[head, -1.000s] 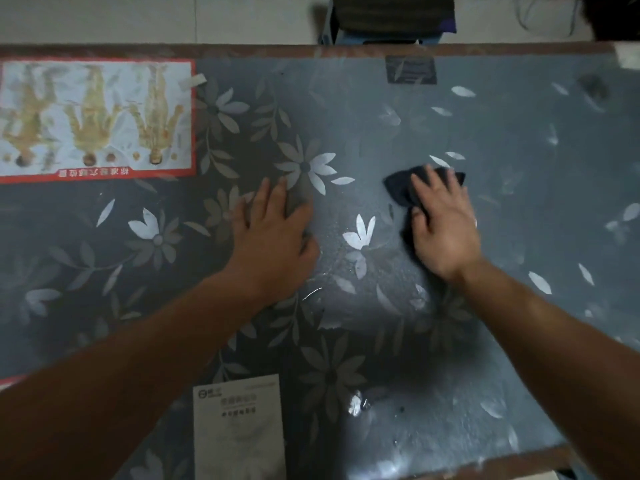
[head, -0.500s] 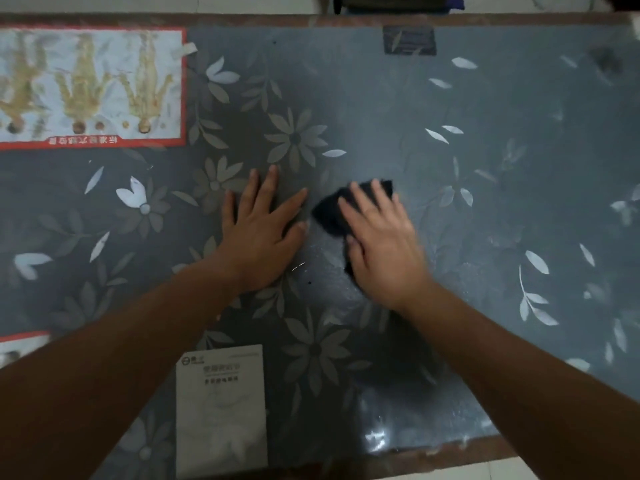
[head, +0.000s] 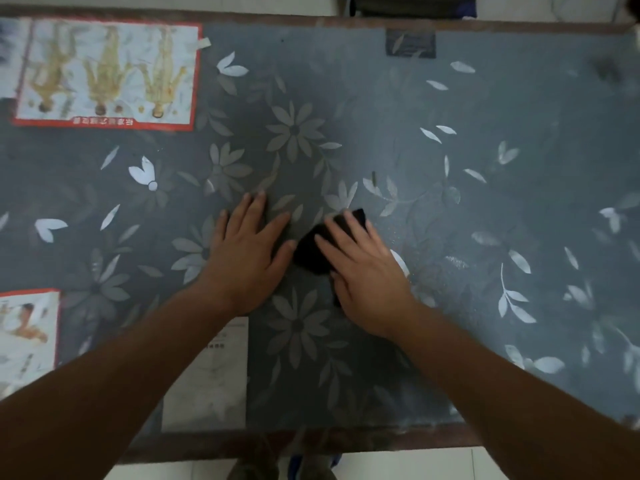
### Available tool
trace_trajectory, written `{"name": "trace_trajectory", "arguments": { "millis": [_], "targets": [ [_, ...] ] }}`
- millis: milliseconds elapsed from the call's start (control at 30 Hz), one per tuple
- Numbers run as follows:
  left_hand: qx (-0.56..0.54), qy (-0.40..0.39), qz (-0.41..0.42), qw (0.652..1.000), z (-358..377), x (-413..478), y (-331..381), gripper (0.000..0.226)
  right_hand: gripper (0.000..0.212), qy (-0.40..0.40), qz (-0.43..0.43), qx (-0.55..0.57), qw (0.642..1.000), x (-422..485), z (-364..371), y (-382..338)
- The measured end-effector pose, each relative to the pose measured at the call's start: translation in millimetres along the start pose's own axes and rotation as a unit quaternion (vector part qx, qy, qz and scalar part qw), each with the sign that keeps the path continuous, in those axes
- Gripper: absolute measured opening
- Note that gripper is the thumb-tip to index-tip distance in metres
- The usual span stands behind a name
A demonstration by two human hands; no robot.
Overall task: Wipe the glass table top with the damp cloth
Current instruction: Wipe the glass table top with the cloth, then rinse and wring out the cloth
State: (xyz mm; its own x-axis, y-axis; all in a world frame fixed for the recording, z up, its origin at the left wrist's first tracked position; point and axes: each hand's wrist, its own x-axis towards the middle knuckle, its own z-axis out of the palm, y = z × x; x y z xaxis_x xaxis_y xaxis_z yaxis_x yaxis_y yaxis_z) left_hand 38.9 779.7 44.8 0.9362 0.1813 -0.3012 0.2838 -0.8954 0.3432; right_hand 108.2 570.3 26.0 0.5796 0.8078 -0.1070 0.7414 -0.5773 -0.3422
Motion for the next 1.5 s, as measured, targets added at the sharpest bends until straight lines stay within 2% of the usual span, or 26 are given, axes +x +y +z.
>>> {"name": "trace_trajectory", "arguments": {
  "millis": [100, 167, 233, 333, 400, 533, 667, 767, 900, 967, 1033, 1133, 1200, 1267, 1333, 1400, 1500],
  "targets": [
    [-0.031, 0.029, 0.021, 0.999, -13.2, -0.7, 19.6, 0.057, 0.064, 0.014, 0.003, 0.092, 0.996, -22.3, -7.1, 3.8],
    [-0.095, 0.027, 0.034, 0.995, -18.2, -0.3, 38.7, 0.048, 0.070, 0.071, 0.066, 0.129, 0.987, -33.2, -17.5, 1.3],
    [-0.153, -0.014, 0.024, 0.988, -18.4, 4.3, 56.1, 0.047, 0.070, 0.131, 0.152, 0.127, 0.971, -40.4, -25.0, -5.4],
    [-0.133, -0.066, 0.003, 0.989, -13.8, 17.8, 71.2, 0.054, 0.072, 0.113, 0.257, 0.109, 0.953, -45.7, -22.2, -15.5],
    [-0.135, -0.080, -0.015, 0.988, -13.0, 27.2, 74.7, 0.046, 0.072, 0.108, 0.287, 0.110, 0.946, -44.7, -16.1, -18.2],
    [-0.171, -0.102, -0.023, 0.980, -16.4, 36.3, 77.3, 0.022, 0.071, 0.124, 0.314, 0.125, 0.933, -40.8, -12.2, -23.1],
    [-0.233, -0.107, -0.005, 0.967, -19.2, 35.6, 80.9, 0.027, 0.061, 0.098, 0.328, 0.134, 0.930, -37.6, -20.2, -22.5],
    [-0.280, -0.128, -0.008, 0.952, -23.0, 34.7, 88.7, 0.024, 0.043, 0.081, 0.338, 0.191, 0.918, -42.8, -35.7, -21.1],
    [-0.328, -0.129, 0.009, 0.936, -38.5, 28.8, 109.4, 0.022, 0.033, 0.098, 0.355, 0.421, 0.829, -64.4, -71.9, -21.6],
    [-0.394, -0.153, 0.025, 0.906, -47.5, 25.4, 126.7, 0.032, 0.030, 0.120, 0.342, 0.513, 0.778, -78.9, -92.0, -21.7],
    [-0.429, -0.199, 0.079, 0.878, -54.4, 23.1, 147.9, 0.045, 0.028, 0.126, 0.338, 0.594, 0.719, -95.2, -114.6, -20.3],
    [-0.359, -0.234, 0.164, 0.889, -62.3, 15.8, 188.7, 0.040, 0.033, 0.114, 0.343, 0.670, 0.648, -124.3, -146.2, -13.5],
    [-0.320, -0.216, 0.185, 0.904, -60.7, 14.2, 217.2, 0.035, 0.049, 0.106, 0.353, 0.685, 0.629, -141.1, -159.3, -1.4],
    [-0.281, -0.190, 0.189, 0.922, -56.9, 15.7, 239.9, 0.035, 0.054, 0.097, 0.367, 0.670, 0.637, -150.4, -163.1, 11.5],
    [-0.221, -0.182, 0.196, 0.938, -51.9, 20.6, 255.5, 0.030, 0.041, 0.110, 0.389, 0.633, 0.660, -154.0, -158.1, 22.8],
    [-0.183, -0.214, 0.187, 0.941, -49.7, 21.9, 266.4, 0.026, 0.033, 0.128, 0.409, 0.603, 0.673, -157.2, -149.9, 28.5],
    [-0.162, -0.252, 0.168, 0.939, -42.1, 21.0, 288.3, 0.023, 0.034, 0.162, 0.414, 0.627, 0.640, -174.1, -138.1, 40.1]
  ]
}}
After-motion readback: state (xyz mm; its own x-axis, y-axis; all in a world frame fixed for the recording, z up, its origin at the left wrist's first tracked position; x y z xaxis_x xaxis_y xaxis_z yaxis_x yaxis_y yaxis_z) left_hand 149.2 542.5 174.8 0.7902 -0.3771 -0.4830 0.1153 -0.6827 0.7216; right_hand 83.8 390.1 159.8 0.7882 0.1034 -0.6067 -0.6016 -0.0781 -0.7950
